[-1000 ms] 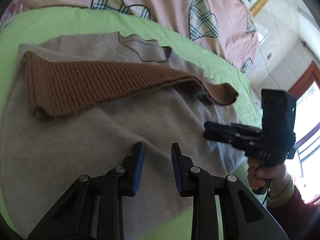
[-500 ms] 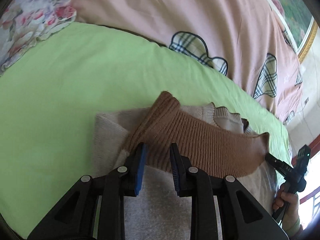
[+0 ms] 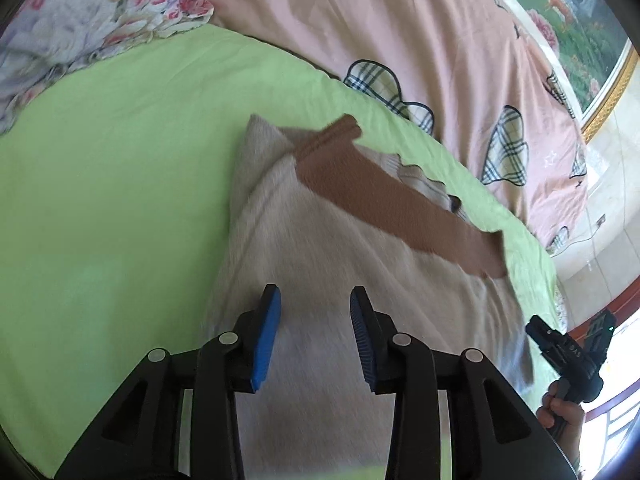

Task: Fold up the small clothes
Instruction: 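Release the hem and smooth the folded edge with the left gripper, then move both open grippers to one side edge of the folded sweater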

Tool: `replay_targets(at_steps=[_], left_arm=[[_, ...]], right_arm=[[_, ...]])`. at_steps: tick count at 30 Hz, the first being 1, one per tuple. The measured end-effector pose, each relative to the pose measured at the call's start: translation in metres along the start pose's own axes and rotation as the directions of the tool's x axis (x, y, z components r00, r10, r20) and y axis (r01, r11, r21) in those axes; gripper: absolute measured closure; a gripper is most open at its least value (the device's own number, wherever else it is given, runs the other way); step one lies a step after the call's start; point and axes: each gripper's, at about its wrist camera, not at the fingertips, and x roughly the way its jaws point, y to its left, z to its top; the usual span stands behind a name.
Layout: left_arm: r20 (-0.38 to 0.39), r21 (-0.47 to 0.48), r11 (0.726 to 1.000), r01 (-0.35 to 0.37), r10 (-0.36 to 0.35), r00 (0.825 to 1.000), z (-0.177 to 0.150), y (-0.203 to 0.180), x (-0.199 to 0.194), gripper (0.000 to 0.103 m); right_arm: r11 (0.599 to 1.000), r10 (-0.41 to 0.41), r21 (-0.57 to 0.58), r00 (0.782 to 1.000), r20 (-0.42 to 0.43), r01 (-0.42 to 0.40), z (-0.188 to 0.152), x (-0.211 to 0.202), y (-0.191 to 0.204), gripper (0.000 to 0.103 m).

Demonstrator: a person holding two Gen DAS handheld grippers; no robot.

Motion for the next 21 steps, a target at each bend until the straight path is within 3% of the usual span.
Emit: replay_targets(at_steps=[8,15,21], left_arm=[[-0.040,-0.056,0.997,0.060,-0.062,0.997,-0.061,-0.006,-0.030,0.061],[-0.077,-0.122,0.989,0.080,-0.089,0.993,-0.088,0.005,-0.038,0.058],[-0.075,-0.225,0.966,0.131,-0.152,0.986,-0.106,0.010,-0.035,0.049]], right_arm=[[0.998,0.068,-0.010,0.996,-0.058,-0.069,-0.052,-0.022,0.024,0.056],[0.994,0.108,0.009,0.989,-0.096,-0.108,-0.085,-0.029,0.036,0.054],[0.990,0.139,0.013,0.984,-0.111,-0.139,-0.098,-0.037,0.046,0.052]])
